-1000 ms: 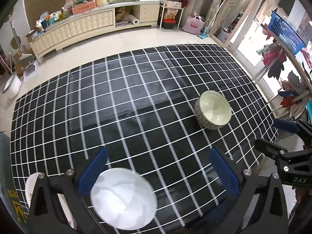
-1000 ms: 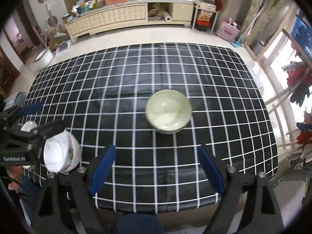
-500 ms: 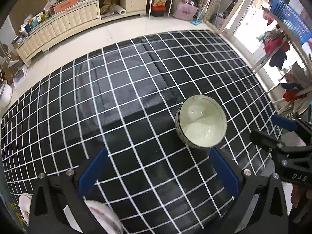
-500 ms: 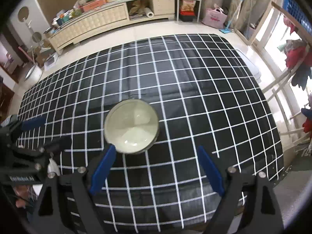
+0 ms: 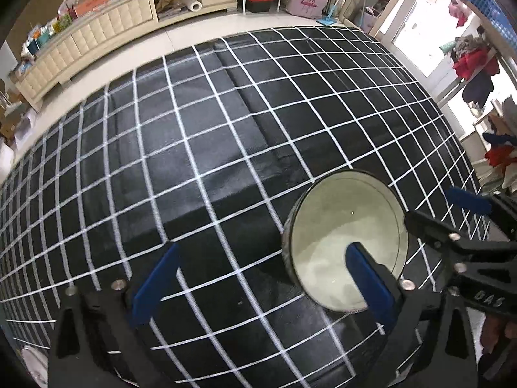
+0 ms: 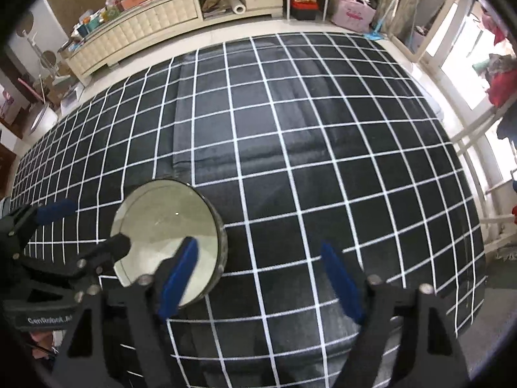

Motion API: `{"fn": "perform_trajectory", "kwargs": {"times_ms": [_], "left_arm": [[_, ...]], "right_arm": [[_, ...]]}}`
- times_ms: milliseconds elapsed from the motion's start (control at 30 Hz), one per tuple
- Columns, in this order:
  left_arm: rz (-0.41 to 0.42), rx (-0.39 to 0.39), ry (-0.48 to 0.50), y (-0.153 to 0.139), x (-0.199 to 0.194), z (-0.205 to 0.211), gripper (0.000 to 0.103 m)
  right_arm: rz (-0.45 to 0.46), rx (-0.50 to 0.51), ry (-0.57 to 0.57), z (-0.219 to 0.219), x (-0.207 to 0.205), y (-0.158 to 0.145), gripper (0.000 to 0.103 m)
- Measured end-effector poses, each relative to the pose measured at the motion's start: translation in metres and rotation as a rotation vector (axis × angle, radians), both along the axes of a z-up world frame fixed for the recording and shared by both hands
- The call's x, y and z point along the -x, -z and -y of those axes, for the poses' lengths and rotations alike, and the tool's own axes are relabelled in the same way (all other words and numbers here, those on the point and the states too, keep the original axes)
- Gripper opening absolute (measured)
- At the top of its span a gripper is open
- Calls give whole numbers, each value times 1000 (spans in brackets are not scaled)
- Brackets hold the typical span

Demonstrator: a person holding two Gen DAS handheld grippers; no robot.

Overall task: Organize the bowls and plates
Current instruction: 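Grip the floral-rim bowl rim with the left tool and lift it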

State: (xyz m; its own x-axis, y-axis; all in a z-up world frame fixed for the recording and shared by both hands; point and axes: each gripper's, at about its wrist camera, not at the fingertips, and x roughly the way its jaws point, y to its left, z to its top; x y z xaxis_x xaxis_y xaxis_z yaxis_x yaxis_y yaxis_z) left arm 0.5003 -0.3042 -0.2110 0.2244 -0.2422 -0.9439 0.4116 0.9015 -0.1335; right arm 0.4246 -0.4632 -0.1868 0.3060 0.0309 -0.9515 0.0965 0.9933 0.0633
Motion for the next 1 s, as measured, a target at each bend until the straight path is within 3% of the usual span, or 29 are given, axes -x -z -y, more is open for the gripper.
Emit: {"fn": "perform_trajectory", "kwargs": {"times_ms": [133,267,400,600,1000], "left_arm": [[-11,-39,38,11,1,12,61],[-18,-57,61,22,4,21,44],[-56,-49,77,34,4,32,19],[-52,-67,104,39,9,43,14],[-30,-65,111,35,23,48,13]], "right_arm": [[-30,-31,2,2,-4,11,60],[-39,-59,-22,-4,-3,16,48],[-41,-100,-31,-5,-1,19,33],[-19,-69,-80,-21,3,16,12],[-1,-105,-23,-10,10,13,9]]}}
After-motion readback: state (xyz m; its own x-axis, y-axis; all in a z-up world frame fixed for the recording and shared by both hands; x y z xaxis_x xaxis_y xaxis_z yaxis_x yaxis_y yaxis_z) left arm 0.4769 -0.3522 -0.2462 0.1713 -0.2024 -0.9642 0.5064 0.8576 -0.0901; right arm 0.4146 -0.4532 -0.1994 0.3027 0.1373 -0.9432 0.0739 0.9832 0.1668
